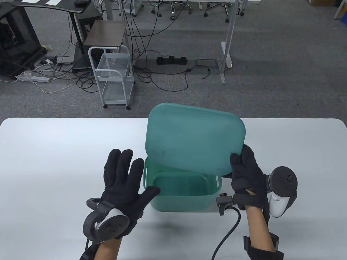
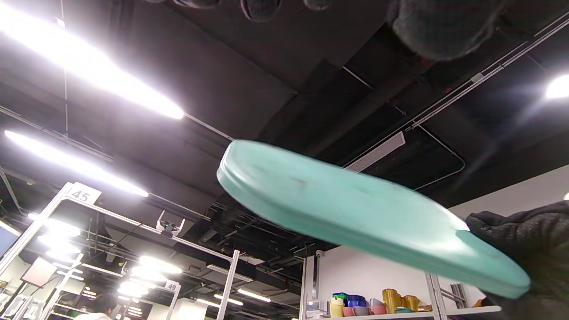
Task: Cover the plastic storage box
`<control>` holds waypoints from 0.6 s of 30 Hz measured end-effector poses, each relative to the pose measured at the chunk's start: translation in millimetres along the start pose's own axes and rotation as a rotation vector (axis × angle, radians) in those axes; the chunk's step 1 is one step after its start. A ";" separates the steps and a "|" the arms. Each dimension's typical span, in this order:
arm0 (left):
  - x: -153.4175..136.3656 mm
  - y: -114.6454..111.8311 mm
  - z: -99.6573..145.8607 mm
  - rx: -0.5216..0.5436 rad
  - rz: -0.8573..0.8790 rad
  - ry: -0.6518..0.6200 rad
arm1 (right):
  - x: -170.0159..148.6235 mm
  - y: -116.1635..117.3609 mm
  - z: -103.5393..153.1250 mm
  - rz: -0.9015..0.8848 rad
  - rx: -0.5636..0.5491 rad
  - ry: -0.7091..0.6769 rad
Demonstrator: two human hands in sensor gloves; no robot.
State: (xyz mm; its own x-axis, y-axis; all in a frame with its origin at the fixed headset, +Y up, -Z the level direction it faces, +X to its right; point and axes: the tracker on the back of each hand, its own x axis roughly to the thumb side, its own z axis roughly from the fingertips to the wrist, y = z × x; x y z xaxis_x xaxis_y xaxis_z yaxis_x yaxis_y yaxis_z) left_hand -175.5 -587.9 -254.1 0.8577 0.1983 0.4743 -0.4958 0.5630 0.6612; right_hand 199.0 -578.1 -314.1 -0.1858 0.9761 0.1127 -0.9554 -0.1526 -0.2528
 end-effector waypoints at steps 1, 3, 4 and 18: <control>-0.1 -0.2 0.0 -0.002 -0.002 0.000 | -0.3 0.0 -0.7 0.004 0.007 0.032; -0.5 -0.5 -0.2 -0.006 -0.006 0.000 | -3.4 2.1 -2.9 0.004 0.026 0.088; -0.9 -0.5 -0.2 -0.006 -0.005 0.000 | -6.4 3.8 -3.6 0.005 0.036 0.125; -12.6 -0.5 -0.7 -0.014 -0.007 0.044 | -60.0 19.8 -5.2 0.073 0.065 0.379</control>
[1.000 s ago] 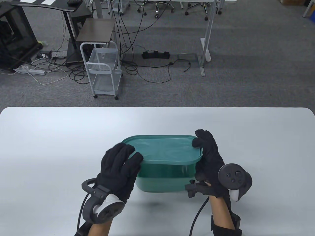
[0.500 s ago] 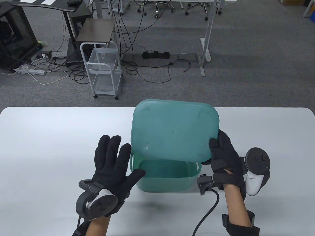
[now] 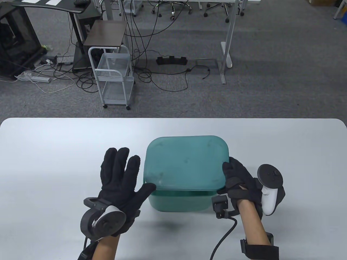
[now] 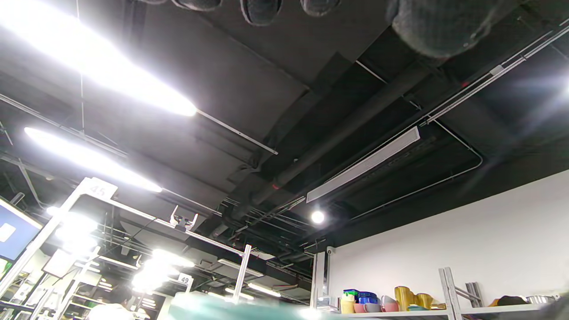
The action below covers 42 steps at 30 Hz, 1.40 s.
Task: Cover the plastic storage box
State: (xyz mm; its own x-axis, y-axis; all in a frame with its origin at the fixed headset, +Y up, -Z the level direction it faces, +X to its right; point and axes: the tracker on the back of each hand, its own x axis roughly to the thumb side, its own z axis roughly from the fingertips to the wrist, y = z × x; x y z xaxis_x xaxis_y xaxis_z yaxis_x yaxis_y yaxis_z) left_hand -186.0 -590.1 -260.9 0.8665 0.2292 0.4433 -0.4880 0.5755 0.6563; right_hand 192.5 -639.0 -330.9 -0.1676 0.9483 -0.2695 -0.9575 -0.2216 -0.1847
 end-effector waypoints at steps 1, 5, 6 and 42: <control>-0.9 0.0 0.0 0.000 0.001 0.003 | -2.2 1.1 -0.8 0.003 0.002 0.007; -4.5 0.4 0.1 0.001 0.000 0.015 | -9.7 6.1 -4.9 0.016 0.011 0.031; -5.2 0.4 0.0 0.001 0.001 0.017 | -10.7 7.4 -5.8 0.018 0.014 0.035; 2.2 -23.2 4.4 -0.094 -0.031 -0.002 | 38.0 35.3 20.7 0.914 -0.261 -0.273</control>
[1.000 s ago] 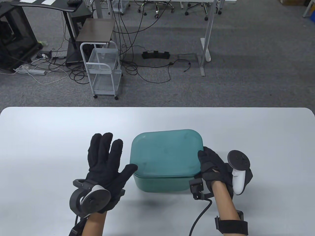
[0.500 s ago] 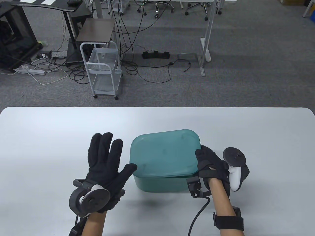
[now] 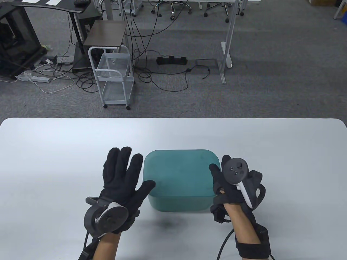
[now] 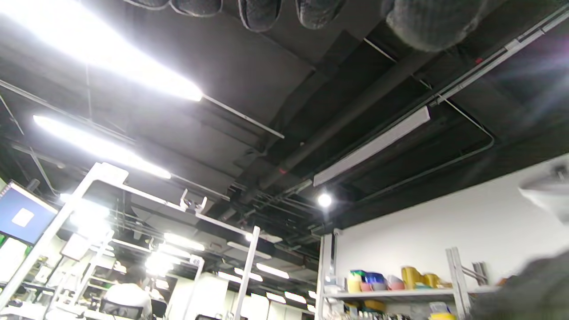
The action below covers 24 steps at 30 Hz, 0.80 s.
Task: Cover the plastic storage box
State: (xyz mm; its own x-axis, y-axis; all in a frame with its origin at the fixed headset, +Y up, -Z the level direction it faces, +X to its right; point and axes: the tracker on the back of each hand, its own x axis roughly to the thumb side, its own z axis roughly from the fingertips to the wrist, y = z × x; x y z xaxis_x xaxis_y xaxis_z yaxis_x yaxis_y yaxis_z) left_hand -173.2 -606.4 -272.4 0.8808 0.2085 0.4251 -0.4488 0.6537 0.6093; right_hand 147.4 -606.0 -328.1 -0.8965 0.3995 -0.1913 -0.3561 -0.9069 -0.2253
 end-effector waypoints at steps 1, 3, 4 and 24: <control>3.9 -6.5 0.9 -0.025 -0.004 -0.011 | 3.8 2.5 3.5 0.017 -0.031 -0.057; 12.3 -21.7 3.6 -0.090 -0.012 -0.032 | 9.3 9.8 9.6 0.021 -0.056 -0.158; 17.0 -31.7 5.7 -0.138 -0.009 -0.046 | 11.0 14.6 12.2 0.023 -0.049 -0.200; 13.8 -105.4 37.4 -0.455 -0.086 -0.046 | -20.5 85.9 23.3 -0.083 -0.054 -0.368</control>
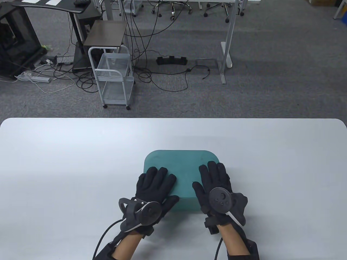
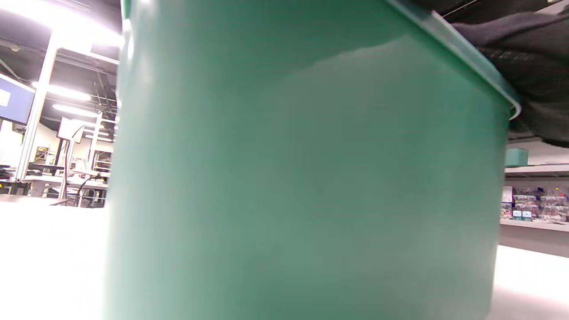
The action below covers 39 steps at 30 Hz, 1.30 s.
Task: Cover the plastic storage box
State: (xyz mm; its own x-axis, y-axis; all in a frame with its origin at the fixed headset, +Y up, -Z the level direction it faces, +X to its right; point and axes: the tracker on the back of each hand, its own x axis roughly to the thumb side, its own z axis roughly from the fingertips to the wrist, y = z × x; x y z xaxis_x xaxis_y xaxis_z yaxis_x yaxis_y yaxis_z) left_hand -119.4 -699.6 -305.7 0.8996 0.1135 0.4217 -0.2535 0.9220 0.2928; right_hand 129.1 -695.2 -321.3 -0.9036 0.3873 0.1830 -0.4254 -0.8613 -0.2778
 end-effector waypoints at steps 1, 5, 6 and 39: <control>-0.5 -0.6 -0.1 -0.002 0.007 0.003 | 0.1 0.0 -0.1 0.002 0.003 0.001; -0.6 -0.8 -0.6 -0.011 0.004 0.007 | 1.6 -1.7 -2.6 0.036 0.060 0.015; -0.6 -0.7 -0.9 -0.016 0.005 0.008 | 2.6 -2.9 -3.7 0.050 0.088 0.024; -127.7 25.4 72.0 0.120 0.179 0.449 | -131.5 1.6 42.4 -0.500 -0.004 0.601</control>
State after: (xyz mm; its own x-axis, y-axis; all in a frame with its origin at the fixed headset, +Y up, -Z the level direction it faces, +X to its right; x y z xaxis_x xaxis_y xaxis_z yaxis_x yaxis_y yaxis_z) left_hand -266.3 -717.3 -290.3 0.8961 0.4382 0.0708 -0.4330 0.8277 0.3571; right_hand 249.4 -761.5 -305.8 -0.4759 0.8421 -0.2539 -0.7885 -0.5363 -0.3009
